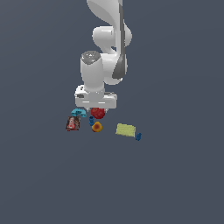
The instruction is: Pick up a designated object from a clutter of objects.
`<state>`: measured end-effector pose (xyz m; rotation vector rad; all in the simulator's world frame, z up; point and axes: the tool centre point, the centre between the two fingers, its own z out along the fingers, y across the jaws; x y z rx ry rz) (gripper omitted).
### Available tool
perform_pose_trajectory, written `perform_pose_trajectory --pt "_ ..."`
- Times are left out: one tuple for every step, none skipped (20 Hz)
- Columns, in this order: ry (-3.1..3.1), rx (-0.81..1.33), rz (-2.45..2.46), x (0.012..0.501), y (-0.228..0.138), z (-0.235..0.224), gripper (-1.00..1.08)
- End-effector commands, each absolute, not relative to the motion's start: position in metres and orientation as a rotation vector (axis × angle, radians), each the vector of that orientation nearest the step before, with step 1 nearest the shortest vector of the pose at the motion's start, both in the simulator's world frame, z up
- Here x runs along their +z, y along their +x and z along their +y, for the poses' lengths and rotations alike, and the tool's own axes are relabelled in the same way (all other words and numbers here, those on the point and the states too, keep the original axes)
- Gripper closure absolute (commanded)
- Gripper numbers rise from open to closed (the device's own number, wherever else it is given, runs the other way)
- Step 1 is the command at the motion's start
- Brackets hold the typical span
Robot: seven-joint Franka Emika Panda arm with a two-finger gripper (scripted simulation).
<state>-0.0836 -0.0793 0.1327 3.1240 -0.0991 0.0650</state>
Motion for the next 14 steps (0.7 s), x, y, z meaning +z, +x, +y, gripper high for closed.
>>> perform_pose_trajectory --pt "3.123 0.064 -0.098 0.152 -0.071 -0.068 1.08" --pt "3.123 0.061 -0.097 0.159 -0.067 -0.063 1.08" --pt "3.124 0.06 -0.096 0.167 -0.062 -0.059 1.08" --pt "3.124 0.058 -0.095 0.174 -0.057 -0.054 1.08" --pt "3.124 0.056 -0.095 0.181 -0.052 -0.049 1.08" --pt "3.125 0.054 -0.094 0.189 -0.046 -0.044 1.08" --pt "3.126 0.051 -0.093 0.197 -0.041 -0.039 1.08" --pt "3.126 0.05 -0.092 0.204 -0.036 -0.034 1.08" --pt "3.127 0.048 -0.091 0.212 -0.031 -0.029 1.08" --pt "3.127 0.046 -0.09 0.22 -0.025 -0.024 1.08" --pt "3.128 0.043 -0.089 0.227 -0.02 -0.019 1.08" --pt "3.129 0.041 -0.088 0.235 -0.015 -0.014 1.08" --pt "3.129 0.039 -0.087 0.242 -0.009 -0.009 1.08" --pt "3.13 0.037 -0.086 0.249 -0.004 -0.004 1.08"
